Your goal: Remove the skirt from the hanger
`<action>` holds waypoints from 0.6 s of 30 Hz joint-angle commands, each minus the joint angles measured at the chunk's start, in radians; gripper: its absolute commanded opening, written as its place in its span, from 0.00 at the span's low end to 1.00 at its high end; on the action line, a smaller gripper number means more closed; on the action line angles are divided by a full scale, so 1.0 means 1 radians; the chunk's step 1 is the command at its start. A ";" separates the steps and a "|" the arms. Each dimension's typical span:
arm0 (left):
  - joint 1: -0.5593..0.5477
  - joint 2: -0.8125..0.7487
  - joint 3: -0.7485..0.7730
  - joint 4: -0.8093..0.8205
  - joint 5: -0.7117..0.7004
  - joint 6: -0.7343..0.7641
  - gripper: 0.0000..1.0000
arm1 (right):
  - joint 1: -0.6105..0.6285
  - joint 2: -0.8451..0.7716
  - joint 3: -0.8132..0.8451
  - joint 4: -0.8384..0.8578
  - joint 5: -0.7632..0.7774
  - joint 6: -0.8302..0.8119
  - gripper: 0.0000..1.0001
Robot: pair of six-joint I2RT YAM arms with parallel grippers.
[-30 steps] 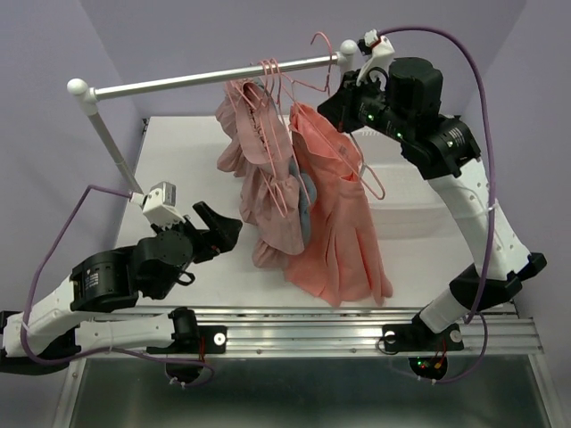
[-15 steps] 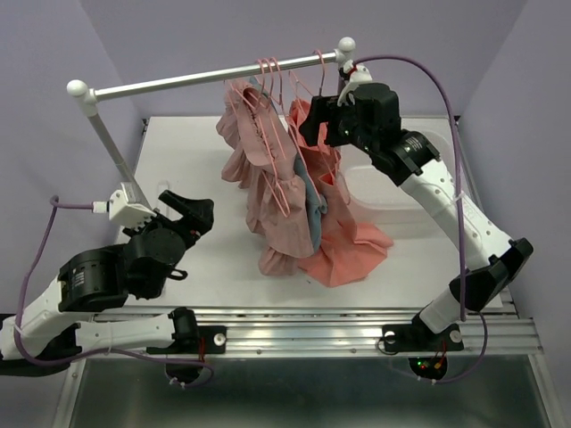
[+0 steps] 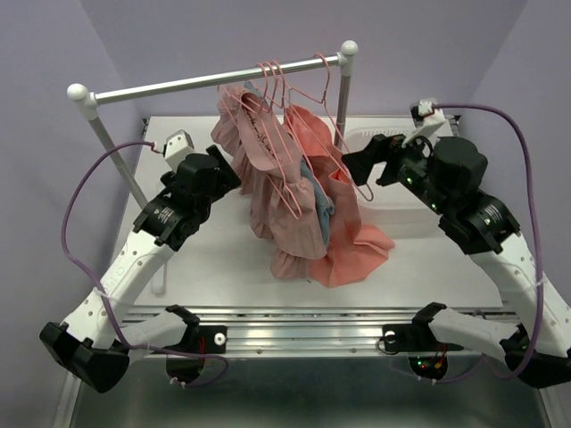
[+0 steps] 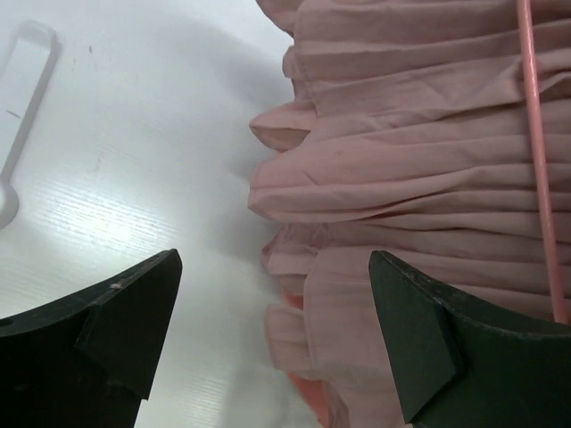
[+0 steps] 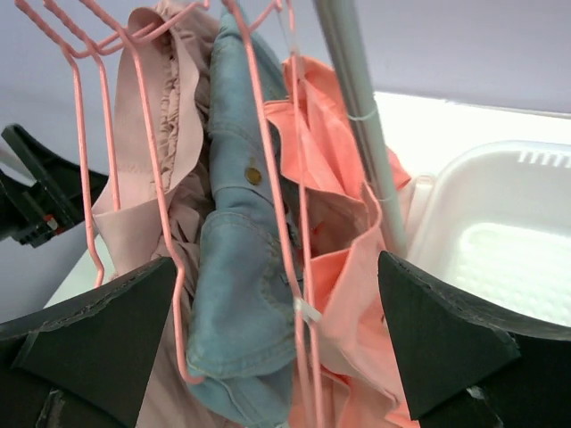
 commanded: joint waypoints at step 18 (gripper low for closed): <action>0.583 -0.061 0.002 -0.088 0.145 0.136 0.99 | -0.016 0.254 0.126 0.070 0.209 -0.095 1.00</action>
